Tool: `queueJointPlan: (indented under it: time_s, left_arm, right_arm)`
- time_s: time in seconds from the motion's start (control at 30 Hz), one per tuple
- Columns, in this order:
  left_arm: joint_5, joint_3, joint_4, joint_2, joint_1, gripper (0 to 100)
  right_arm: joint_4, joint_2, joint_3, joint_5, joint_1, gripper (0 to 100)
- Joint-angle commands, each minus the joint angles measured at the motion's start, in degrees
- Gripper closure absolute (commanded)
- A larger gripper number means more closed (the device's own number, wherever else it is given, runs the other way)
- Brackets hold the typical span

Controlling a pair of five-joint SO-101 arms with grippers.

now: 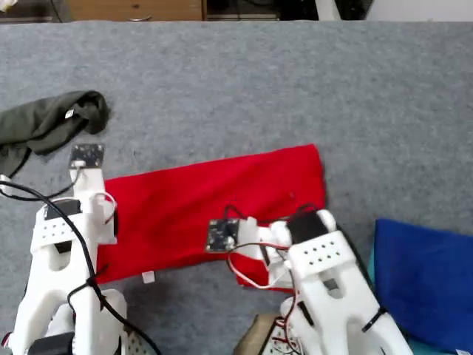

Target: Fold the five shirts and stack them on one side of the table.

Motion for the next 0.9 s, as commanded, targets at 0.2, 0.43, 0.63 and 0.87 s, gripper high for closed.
queueJointPlan:
  time_s: [0.2,0.43,0.63,0.87]
  left_arm:
    - [1.32,-1.67,-2.81,4.97,-0.44,98]
    - [1.32,-2.64,-2.81,6.64,-0.44,98]
    - [1.32,-2.55,-2.64,6.64,-0.44,98]
    - [1.32,-2.64,-2.55,6.64,-0.44,98]
  right_arm:
    - [-17.41,16.13,5.67,-0.53,-2.24,89.2]
    - [-19.08,18.95,5.58,-1.23,-4.0,89.4]
    - [-19.25,19.56,5.85,-2.29,-4.26,90.1]
    - [-19.69,21.41,5.49,-2.46,-4.26,99.5]
